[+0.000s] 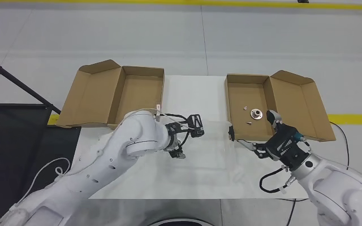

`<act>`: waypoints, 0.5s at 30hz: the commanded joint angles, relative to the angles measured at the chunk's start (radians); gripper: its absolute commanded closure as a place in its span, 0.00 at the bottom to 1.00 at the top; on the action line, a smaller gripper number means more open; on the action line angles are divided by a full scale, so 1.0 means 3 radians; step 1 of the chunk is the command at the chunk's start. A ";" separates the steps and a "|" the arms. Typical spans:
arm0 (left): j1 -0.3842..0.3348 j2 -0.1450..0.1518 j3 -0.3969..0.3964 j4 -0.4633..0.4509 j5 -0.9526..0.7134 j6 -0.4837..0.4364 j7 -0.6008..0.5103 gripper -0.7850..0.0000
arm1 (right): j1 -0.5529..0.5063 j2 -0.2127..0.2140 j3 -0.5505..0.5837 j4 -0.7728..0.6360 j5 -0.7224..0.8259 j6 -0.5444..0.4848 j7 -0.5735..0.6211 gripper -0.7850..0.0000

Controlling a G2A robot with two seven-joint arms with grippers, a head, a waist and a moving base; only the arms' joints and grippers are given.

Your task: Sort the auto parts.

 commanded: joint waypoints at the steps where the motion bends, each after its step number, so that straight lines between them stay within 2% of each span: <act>1: -0.0018 0.0001 0.0022 0.0010 -0.0009 0.0014 -0.0011 0.00 | 0.0000 0.0000 0.0000 0.0000 0.0000 0.0000 0.0000 0.00; 10: 0.0042 0.0010 0.0012 0.0015 0.0082 0.0028 0.0099 0.00 | 0.0000 0.0000 0.0000 0.0000 0.0000 0.0000 0.0000 0.00; 15: 0.0016 0.0010 -0.0026 0.0065 0.0027 0.0160 -0.0014 0.00 | 0.0000 0.0000 0.0000 0.0000 0.0000 0.0000 0.0000 0.00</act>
